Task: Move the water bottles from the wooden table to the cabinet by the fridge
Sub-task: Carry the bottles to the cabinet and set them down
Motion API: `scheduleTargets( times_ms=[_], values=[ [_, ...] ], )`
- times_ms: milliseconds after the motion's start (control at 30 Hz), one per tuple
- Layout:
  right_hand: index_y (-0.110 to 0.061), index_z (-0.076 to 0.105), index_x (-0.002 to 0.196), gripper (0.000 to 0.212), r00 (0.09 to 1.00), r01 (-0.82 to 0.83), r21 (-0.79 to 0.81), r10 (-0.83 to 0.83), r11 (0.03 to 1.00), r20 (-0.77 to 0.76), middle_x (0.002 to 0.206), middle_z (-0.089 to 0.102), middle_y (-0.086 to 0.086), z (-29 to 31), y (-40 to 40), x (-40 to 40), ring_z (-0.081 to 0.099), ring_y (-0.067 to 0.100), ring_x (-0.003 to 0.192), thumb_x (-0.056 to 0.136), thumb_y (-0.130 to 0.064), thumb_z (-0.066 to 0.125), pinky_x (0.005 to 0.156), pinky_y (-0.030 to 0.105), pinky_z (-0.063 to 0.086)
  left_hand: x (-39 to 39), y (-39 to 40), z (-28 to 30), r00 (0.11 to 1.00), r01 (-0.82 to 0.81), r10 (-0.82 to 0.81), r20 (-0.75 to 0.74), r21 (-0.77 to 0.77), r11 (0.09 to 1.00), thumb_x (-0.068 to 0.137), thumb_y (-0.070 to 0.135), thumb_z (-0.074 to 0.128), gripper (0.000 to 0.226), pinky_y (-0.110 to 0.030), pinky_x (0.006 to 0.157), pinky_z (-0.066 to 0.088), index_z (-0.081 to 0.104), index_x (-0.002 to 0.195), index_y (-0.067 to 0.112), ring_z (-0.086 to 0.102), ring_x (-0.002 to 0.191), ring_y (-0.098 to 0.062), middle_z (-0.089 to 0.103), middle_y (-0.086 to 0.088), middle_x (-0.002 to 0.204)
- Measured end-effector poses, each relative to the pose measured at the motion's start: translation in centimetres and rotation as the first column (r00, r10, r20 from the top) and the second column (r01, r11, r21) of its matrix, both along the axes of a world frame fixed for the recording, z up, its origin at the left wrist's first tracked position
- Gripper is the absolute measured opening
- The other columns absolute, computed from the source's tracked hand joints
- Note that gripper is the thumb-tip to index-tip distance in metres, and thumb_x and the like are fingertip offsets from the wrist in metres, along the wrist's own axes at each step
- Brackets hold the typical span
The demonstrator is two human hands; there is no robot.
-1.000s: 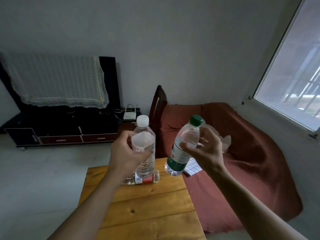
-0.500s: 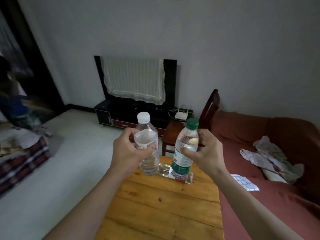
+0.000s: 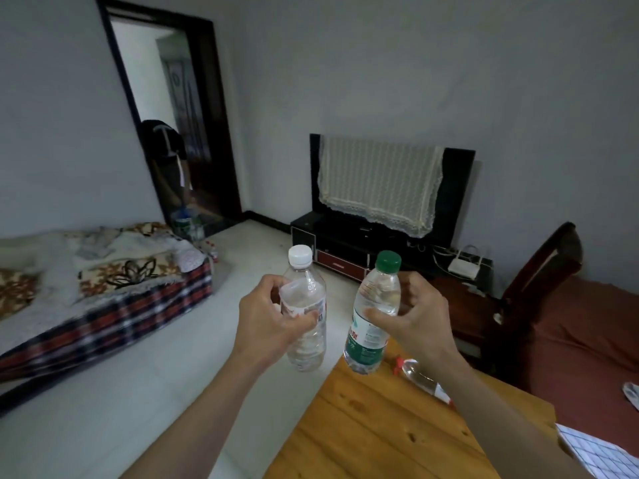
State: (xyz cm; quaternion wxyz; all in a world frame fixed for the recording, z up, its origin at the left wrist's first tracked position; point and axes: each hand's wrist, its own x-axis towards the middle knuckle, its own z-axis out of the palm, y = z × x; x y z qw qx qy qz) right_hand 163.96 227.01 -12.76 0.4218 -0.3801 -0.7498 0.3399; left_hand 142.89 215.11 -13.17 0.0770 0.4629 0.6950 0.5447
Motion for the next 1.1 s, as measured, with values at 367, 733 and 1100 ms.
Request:
scheduleTargets(
  times_ms=[367, 733, 1100],
  values=[
    [-0.026, 0.062, 0.104, 0.056, 0.946, -0.322, -0.013, 0.322, 0.947, 0.032, 0.102, 0.071, -0.011, -0.8, -7.2, -16.5, 0.069, 0.008, 0.095, 0.057, -0.042, 0.088, 0.080, 0.032, 0.060, -10.7, -12.1, -2.9, 0.955, -0.295, 0.294, 0.039, -0.002, 0.956, 0.061, 0.028, 0.090, 0.050, -0.014, 0.069, 0.053, 0.062, 0.101, 0.019, 0.062, 0.082, 0.001, 0.068, 0.011, 0.091],
    [-0.023, 0.061, 0.104, 0.053, 0.727, -0.686, -0.050, 0.687, 0.726, -0.002, 0.102, 0.069, -0.010, -3.8, -9.0, -28.2, 0.068, 0.010, 0.094, 0.061, -0.027, 0.091, 0.073, 0.023, 0.058, -14.2, -18.8, -4.3, 0.716, -0.698, 0.698, -0.036, -0.079, 0.712, 0.059, 0.029, 0.089, 0.054, -0.034, 0.076, 0.061, 0.058, 0.102, 0.022, 0.061, 0.090, -0.003, 0.063, 0.014, 0.095],
    [-0.028, 0.060, 0.107, 0.055, 0.303, -0.952, -0.053, 0.952, 0.301, -0.037, 0.103, 0.066, -0.016, -5.3, -14.0, -32.5, 0.065, 0.003, 0.096, 0.062, -0.025, 0.092, 0.075, 0.019, 0.056, -7.7, -24.4, -3.8, 0.375, -0.925, 0.925, -0.060, -0.088, 0.369, 0.064, 0.028, 0.089, 0.055, -0.026, 0.076, 0.061, 0.056, 0.106, 0.020, 0.062, 0.097, -0.012, 0.063, 0.005, 0.104]
  ],
)
